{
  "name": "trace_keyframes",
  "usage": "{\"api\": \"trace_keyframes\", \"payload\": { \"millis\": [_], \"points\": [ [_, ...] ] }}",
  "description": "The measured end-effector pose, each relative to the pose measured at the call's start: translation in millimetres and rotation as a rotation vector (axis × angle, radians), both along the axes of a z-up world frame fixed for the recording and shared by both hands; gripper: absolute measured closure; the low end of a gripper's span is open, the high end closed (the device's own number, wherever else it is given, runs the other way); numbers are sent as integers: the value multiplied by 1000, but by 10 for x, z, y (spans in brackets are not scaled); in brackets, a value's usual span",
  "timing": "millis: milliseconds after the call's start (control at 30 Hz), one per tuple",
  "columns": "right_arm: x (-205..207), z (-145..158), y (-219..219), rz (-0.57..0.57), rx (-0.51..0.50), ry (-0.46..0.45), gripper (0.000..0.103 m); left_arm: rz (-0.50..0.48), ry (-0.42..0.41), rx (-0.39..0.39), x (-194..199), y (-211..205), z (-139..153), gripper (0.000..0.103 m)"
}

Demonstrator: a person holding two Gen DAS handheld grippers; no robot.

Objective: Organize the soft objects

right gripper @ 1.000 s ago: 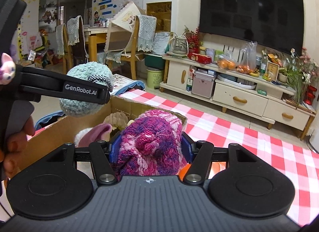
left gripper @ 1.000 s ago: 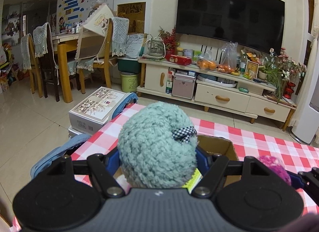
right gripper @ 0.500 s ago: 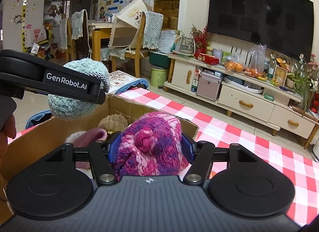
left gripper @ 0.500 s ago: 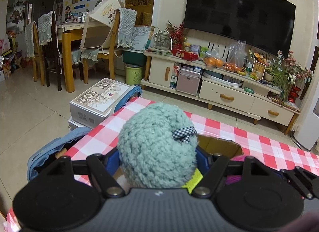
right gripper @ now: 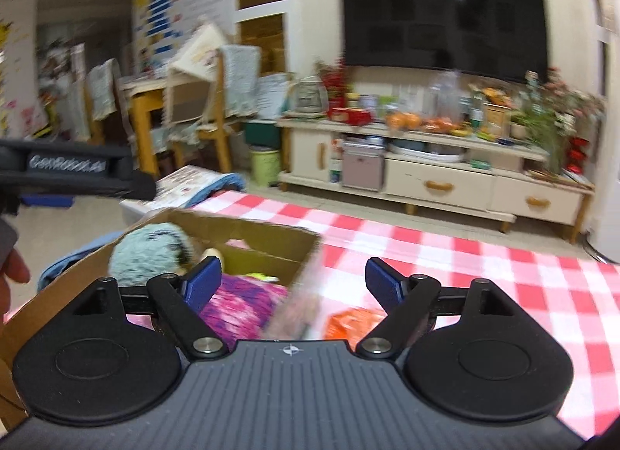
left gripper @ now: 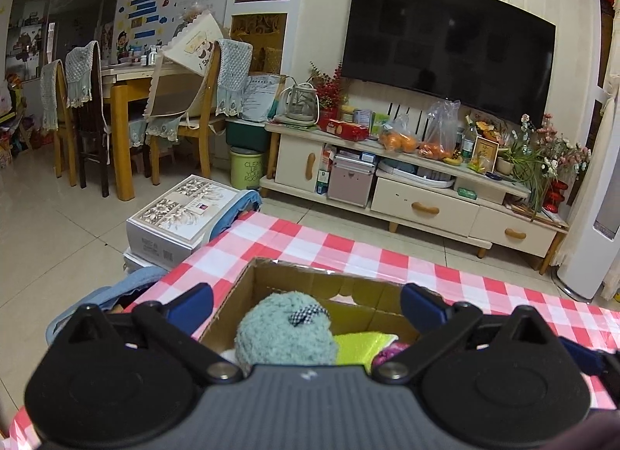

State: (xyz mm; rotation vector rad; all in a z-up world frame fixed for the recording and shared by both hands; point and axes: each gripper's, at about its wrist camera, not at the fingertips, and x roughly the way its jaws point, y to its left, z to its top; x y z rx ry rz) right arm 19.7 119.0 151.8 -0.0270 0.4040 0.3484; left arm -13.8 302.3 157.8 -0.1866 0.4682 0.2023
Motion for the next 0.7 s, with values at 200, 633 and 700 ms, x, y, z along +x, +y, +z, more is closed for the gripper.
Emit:
{"api": "trace_keyframes", "payload": {
  "millis": [200,633,700],
  "points": [
    [-221,39,-218,-101,68,34,0,-19,0,9,-109,-125,-20,1],
    [-637,41,-447,-159,120,97,0,-82,69,102,-566,-510,-133,1],
    [-718,53,-485,-163,129,98,0,-86,80,109,-653,-545,-144,1]
  ]
}}
